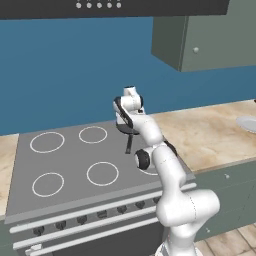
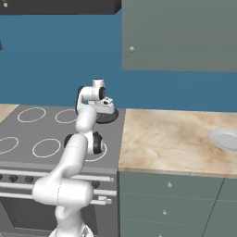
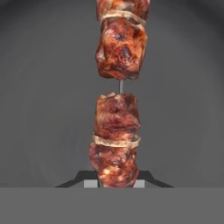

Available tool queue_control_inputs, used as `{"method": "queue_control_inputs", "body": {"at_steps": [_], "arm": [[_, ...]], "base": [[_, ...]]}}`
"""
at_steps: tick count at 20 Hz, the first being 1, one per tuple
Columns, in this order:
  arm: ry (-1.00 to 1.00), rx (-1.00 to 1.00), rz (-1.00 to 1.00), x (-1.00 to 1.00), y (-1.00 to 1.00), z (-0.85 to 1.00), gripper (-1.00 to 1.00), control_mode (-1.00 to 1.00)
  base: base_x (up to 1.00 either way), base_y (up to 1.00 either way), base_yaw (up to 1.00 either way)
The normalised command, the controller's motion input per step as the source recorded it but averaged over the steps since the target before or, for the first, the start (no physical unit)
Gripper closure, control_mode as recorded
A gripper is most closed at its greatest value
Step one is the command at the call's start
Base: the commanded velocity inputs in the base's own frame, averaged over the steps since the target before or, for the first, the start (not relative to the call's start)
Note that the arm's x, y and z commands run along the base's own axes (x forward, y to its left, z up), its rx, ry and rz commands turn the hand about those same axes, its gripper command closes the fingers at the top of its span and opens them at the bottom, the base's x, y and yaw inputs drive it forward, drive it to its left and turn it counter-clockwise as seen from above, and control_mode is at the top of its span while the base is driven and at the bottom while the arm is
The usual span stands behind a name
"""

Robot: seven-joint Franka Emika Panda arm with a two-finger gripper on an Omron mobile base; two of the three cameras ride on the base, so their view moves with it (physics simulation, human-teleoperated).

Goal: Place the cold items (bell pepper and orange) from the fridge in one tupperware on the dining counter. Place the warm items (kebab skewer and hot dog) in the stove area in another tupperware.

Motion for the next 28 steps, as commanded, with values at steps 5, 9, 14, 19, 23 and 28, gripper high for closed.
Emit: {"method": "queue_control_inputs", "body": {"at_steps": [5, 9, 14, 19, 23, 28], "arm": [[-0.10, 0.00, 0.00, -0.25, 0.00, 0.09, 1.00, -1.00], [-0.25, 0.00, -0.01, -0.70, 0.00, 0.20, 1.00, -1.00], [-0.45, -0.01, 0.00, -1.00, 0.00, 0.13, 1.00, -1.00], [-0.19, -0.02, 0.00, -0.98, -0.11, 0.02, 1.00, -1.00], [0.21, 0.00, -0.01, -1.00, -0.27, 0.29, 1.00, -1.00], [0.00, 0.00, -0.05, -1.00, -0.02, 0.09, 1.00, -1.00]], "base": [[0.00, 0.00, 0.00], [0.00, 0.00, 0.00], [0.00, 0.00, 0.00], [0.00, 0.00, 0.00], [0.00, 0.00, 0.00], [0.00, 0.00, 0.00]]}}
